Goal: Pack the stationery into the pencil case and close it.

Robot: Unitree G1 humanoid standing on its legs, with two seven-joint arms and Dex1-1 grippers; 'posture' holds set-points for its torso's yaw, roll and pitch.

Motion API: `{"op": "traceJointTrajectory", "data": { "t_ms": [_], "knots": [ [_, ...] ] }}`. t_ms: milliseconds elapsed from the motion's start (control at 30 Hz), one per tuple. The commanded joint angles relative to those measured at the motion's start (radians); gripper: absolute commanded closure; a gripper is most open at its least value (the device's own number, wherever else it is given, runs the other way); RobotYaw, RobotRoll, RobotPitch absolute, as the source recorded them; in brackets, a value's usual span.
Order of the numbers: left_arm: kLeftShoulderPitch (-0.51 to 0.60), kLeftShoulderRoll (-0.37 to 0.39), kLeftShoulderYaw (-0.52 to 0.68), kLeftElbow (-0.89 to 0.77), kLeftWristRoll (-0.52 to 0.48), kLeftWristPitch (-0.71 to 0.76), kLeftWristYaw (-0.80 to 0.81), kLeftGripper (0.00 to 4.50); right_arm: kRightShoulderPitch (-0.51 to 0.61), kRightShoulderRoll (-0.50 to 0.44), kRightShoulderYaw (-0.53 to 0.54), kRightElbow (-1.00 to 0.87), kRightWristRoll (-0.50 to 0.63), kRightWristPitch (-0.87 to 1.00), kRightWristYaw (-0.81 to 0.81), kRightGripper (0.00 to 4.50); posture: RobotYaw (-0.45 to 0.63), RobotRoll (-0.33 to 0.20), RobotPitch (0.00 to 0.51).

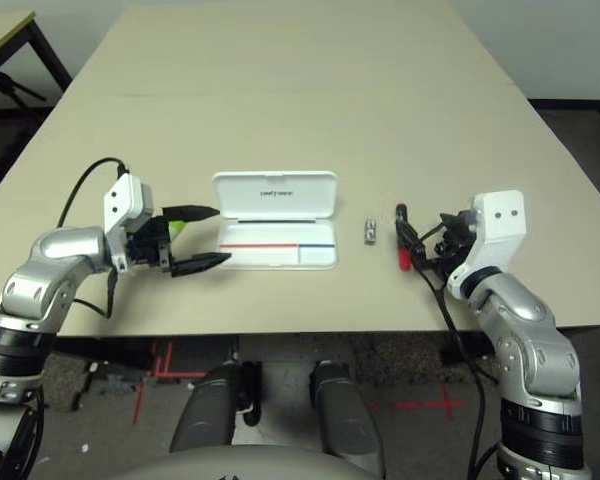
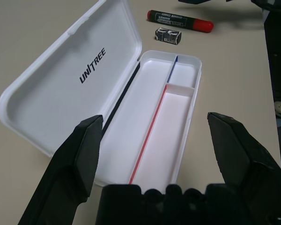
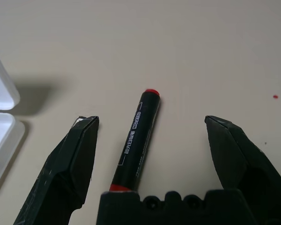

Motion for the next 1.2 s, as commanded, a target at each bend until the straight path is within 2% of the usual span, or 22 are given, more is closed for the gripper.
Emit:
{"op": "traceJointTrajectory", "data": {
  "t_ms": [33, 567, 933, 1067, 1200],
  "knots": [
    [-0.007, -0.004, -0.021, 0.012, 0.011, -0.004, -0.01, 0.02, -0.024, 0.017, 0.009, 0.008, -0.005, 0.025, -0.038, 0.0, -0.14, 0.0, 0.159],
    [0.0, 0.005, -0.012, -0.027, 0.004, 0.013, 0.013, 0.02, -0.204, 0.028, 0.079, 0.202, -0.028, 0.142, -0.08, 0.0, -0.09, 0.0, 0.155],
    [0.025, 0.01, -0.002, -0.058, -0.004, 0.026, 0.04, 0.02, -0.212, 0.019, 0.085, 0.239, -0.055, 0.237, -0.111, 0.0, -0.07, 0.0, 0.159],
    [0.028, 0.008, -0.005, -0.053, -0.001, 0.019, 0.042, 0.0, -0.224, 0.019, 0.069, 0.249, -0.048, 0.244, -0.103, 0.92, -0.07, 0.0, 0.159],
    [0.027, 0.007, -0.009, -0.045, 0.003, 0.013, 0.042, 0.0, -0.234, 0.006, 0.051, 0.255, -0.041, 0.25, -0.086, 2.5, -0.07, 0.0, 0.158]
  ]
}}
